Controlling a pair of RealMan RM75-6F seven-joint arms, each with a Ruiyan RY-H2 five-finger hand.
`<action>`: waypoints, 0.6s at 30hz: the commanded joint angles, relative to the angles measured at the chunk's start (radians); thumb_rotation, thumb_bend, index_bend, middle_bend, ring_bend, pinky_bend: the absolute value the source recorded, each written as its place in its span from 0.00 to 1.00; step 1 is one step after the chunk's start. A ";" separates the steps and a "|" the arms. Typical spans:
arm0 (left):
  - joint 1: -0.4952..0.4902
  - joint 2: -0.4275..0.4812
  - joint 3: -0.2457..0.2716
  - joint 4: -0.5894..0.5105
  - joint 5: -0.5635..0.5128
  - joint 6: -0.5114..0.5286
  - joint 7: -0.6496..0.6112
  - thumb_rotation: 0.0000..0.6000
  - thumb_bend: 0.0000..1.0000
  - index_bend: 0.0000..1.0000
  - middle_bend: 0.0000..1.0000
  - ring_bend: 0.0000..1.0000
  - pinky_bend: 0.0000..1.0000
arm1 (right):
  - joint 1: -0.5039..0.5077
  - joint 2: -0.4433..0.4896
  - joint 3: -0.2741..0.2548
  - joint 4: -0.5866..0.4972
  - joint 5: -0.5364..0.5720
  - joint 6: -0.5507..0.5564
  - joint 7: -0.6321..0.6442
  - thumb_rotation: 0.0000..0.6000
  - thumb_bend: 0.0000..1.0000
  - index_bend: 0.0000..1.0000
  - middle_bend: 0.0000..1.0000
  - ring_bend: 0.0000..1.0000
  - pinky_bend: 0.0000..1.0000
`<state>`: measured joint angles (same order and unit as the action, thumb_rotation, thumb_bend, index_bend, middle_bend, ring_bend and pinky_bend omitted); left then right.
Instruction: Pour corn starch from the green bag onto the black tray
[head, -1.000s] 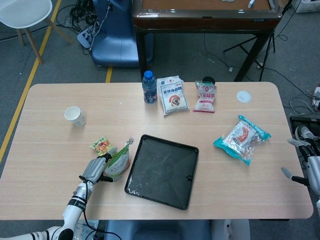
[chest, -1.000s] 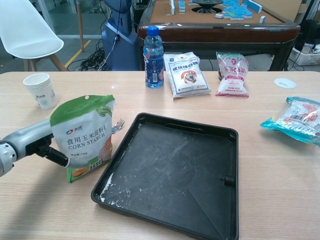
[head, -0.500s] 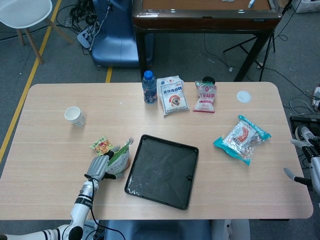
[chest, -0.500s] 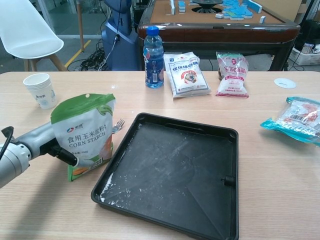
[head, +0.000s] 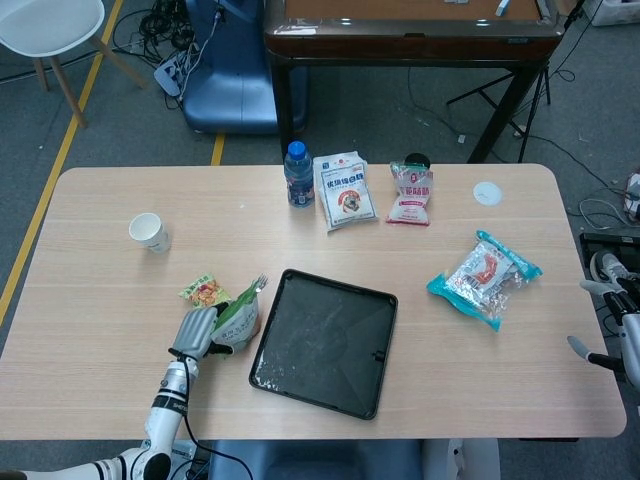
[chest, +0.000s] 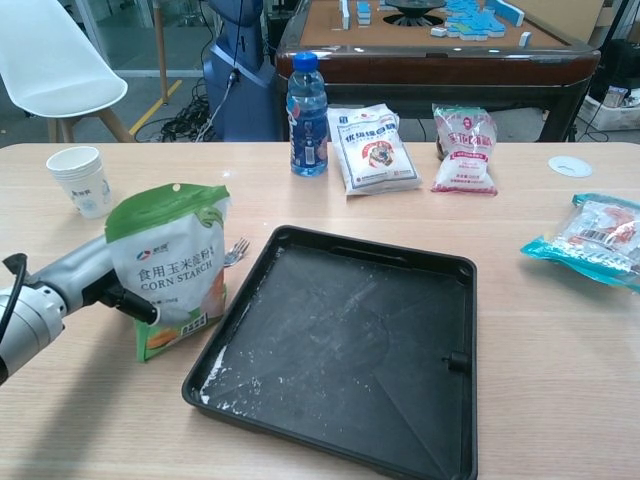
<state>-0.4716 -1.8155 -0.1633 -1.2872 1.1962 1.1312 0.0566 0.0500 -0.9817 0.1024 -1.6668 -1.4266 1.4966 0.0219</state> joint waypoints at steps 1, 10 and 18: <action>0.002 -0.016 -0.008 0.023 0.016 0.014 -0.032 1.00 0.14 0.43 0.48 0.51 0.66 | 0.000 0.000 0.001 -0.001 0.000 0.001 0.000 1.00 0.10 0.27 0.30 0.15 0.18; -0.012 -0.004 -0.007 0.122 0.131 0.037 -0.224 1.00 0.14 0.53 0.60 0.61 0.76 | 0.000 0.001 0.006 -0.003 -0.001 0.005 -0.001 1.00 0.10 0.28 0.31 0.15 0.18; -0.067 0.152 0.033 0.085 0.273 0.010 -0.314 1.00 0.14 0.53 0.60 0.61 0.77 | 0.010 -0.006 0.009 -0.004 -0.006 -0.003 -0.005 1.00 0.10 0.28 0.31 0.15 0.18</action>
<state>-0.5172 -1.7024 -0.1452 -1.1846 1.4363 1.1508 -0.2348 0.0595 -0.9873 0.1113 -1.6704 -1.4324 1.4940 0.0166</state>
